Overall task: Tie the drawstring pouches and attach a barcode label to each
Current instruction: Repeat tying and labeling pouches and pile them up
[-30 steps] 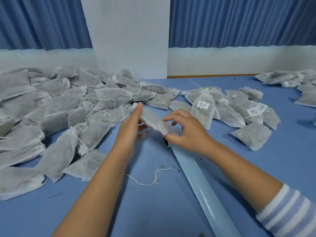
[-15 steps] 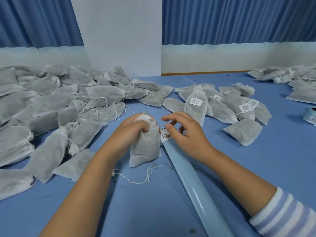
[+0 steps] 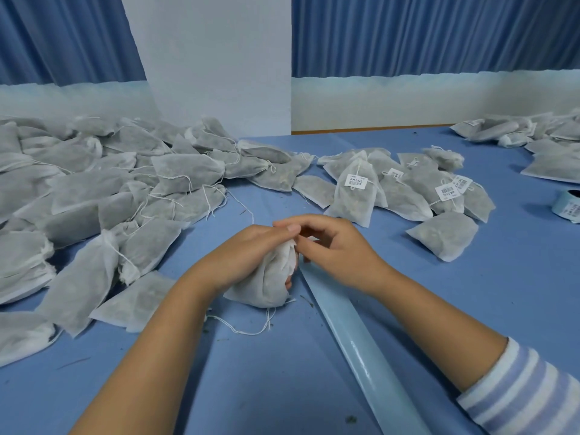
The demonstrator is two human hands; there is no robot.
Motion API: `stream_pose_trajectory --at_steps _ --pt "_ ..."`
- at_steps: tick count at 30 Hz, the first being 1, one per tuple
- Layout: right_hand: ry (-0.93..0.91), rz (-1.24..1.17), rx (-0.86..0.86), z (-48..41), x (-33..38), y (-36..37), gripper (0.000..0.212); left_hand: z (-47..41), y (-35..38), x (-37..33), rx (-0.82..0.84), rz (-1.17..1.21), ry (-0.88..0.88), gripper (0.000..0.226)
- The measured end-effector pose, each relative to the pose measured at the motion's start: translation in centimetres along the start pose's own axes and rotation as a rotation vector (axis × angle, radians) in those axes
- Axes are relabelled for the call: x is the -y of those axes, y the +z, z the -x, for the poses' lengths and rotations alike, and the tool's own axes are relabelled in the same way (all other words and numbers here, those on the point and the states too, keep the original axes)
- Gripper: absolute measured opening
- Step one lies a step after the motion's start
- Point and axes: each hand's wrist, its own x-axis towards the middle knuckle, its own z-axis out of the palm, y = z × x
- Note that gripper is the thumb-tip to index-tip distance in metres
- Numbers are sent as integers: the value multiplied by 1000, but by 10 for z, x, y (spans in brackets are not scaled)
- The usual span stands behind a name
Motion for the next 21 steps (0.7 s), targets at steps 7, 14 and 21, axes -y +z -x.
stream_pose_trajectory --at_steps 7,14,21 --pt "3 62 -116 -2 -4 -5 6 -1 -4 1 -39 -106 -62 38" --pt "83 216 55 -1 2 -8 10 -4 -9 5 -321 -303 162 21" --pt "95 139 -66 -4 2 -14 7 -1 -16 2 -323 -282 186 15"
